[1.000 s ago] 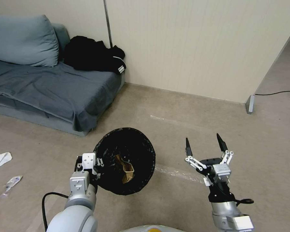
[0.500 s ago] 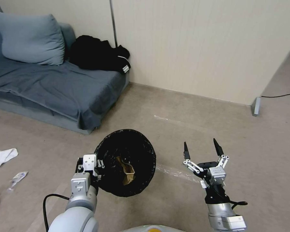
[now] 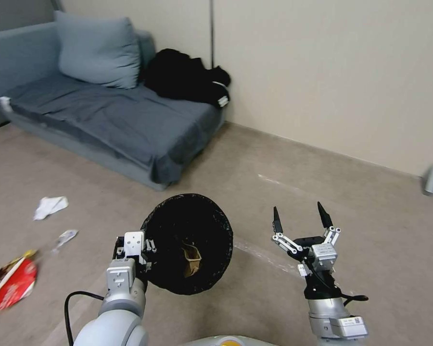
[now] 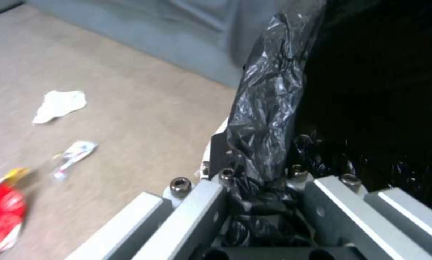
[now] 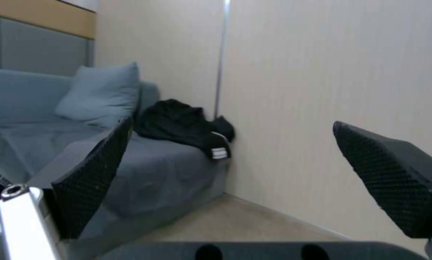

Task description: Pick up the trash bin, then pick up the garbage from the floor and place it into the trash bin.

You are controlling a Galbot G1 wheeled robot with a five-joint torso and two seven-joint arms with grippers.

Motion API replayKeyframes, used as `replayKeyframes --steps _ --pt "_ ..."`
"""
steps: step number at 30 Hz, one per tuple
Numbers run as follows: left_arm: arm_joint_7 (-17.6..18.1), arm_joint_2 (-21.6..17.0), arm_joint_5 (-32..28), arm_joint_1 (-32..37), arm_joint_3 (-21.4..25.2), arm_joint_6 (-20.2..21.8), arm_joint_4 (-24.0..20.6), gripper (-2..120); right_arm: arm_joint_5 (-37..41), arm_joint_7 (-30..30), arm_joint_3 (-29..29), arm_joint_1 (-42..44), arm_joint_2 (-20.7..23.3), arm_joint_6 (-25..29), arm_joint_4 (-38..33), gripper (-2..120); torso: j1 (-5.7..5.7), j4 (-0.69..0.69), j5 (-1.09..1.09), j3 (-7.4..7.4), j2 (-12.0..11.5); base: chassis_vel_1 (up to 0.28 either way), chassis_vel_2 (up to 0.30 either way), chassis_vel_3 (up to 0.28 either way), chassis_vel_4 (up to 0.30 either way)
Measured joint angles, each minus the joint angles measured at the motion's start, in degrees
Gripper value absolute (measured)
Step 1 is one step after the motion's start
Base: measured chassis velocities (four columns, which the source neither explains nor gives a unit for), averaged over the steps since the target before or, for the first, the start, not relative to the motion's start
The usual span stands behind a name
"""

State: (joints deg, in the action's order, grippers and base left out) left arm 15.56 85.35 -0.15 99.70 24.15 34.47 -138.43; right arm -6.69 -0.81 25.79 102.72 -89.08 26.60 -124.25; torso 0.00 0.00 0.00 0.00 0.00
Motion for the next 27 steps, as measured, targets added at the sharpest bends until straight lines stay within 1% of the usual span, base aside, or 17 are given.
replayKeyframes --steps 2,9,27 --pt "0.0 0.2 0.0 0.0 0.0 0.1 -0.2 1 -0.4 1.0 -0.3 -0.4 -0.5 0.0 -0.2 100 0.00 0.00 0.00 0.00 0.0 0.122 0.147 0.138 0.130" --pt "0.0 0.5 0.0 0.1 -0.4 0.1 -0.4 1 -1.1 1.3 -0.8 -0.7 -1.3 -0.4 -1.0 100 0.00 0.00 0.00 0.00 0.0 0.133 0.120 0.125 0.122" --pt "0.0 1.0 0.2 -0.1 -0.7 0.2 -0.5 1 -1.7 1.1 -1.1 -1.7 -1.4 -0.9 -1.3 100 0.00 0.00 0.00 0.00 0.0 0.127 0.113 0.119 0.124"
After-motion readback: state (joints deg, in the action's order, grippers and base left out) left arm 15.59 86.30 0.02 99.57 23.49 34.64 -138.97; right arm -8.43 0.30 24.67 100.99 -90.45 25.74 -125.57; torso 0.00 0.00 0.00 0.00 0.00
